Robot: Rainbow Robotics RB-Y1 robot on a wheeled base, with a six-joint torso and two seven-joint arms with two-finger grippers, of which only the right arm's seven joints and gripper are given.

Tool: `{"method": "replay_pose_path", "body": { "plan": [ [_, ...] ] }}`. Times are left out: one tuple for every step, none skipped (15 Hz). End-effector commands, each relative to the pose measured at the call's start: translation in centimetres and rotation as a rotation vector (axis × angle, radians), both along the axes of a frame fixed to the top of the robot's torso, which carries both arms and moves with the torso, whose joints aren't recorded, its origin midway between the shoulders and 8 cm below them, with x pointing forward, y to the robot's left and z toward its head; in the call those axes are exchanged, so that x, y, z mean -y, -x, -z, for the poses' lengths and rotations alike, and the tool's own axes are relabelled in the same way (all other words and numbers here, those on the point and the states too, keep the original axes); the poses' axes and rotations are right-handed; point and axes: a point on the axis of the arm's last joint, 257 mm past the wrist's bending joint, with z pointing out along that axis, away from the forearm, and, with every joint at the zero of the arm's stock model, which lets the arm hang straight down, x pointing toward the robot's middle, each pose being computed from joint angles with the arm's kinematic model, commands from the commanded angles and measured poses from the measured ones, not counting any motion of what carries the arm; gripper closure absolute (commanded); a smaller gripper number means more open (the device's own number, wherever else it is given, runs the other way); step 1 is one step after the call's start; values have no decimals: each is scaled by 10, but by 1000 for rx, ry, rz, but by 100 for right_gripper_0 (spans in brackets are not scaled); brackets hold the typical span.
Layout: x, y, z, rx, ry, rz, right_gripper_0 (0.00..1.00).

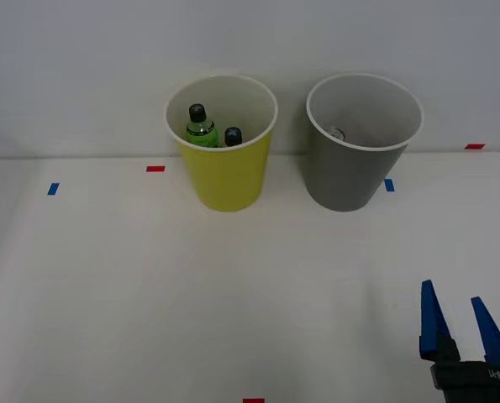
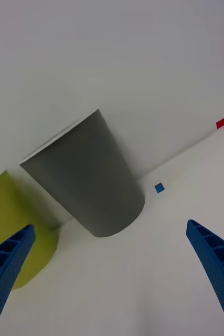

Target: Put cans in the gray bin, plastic bottles in the light green bin

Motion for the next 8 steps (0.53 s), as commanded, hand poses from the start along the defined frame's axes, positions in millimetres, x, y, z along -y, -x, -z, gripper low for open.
{"method": "replay_pose_path", "body": {
  "plan": [
    [-13,1,3,-6,-36,-24,0],
    [-15,2,6,-11,-50,-29,0],
    [-17,2,10,-9,-68,-38,0],
    [-19,4,15,6,-79,-50,0],
    [-21,7,20,33,-83,-68,0],
    [-23,8,22,47,-73,-78,0],
    [-27,9,24,50,-36,-96,0],
    [-33,9,22,52,35,-120,0]
  ]
}}
